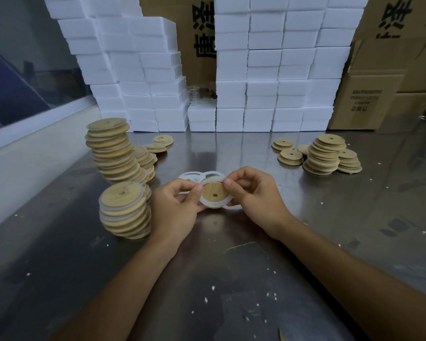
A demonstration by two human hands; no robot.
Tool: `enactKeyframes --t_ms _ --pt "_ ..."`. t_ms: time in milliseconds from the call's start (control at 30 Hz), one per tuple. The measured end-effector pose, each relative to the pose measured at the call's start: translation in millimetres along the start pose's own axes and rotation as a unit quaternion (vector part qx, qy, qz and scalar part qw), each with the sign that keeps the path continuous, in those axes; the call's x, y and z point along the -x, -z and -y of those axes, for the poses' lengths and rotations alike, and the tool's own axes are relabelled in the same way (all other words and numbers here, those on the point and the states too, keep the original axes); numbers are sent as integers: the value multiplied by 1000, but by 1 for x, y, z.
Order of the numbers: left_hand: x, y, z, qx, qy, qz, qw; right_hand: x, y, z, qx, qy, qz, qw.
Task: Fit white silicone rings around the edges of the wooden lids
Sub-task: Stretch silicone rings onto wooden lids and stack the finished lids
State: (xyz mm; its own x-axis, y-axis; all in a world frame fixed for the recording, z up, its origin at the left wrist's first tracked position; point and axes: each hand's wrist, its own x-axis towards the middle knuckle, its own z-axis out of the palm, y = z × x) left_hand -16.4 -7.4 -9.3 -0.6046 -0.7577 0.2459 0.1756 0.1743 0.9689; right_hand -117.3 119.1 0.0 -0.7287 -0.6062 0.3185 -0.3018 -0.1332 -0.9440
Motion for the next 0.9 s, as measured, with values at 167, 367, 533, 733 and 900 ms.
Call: enactKeyframes --t_ms 167,367,533,733,900 --pt "-1 -1 -3 36 53 -22 998 -2 1 1 -20 -32 1 999" --pt "-3 -1 -3 27 81 -20 996 -3 5 3 -45 -72 8 996" --pt "-3 1 -1 11 67 -12 998 -3 7 2 -37 -88 22 995" --pt "-5 3 3 -33 40 -7 999 -4 10 -1 -6 -102 29 994" --pt "-8 5 10 -83 29 -6 996 -5 12 -3 11 -112 35 993"
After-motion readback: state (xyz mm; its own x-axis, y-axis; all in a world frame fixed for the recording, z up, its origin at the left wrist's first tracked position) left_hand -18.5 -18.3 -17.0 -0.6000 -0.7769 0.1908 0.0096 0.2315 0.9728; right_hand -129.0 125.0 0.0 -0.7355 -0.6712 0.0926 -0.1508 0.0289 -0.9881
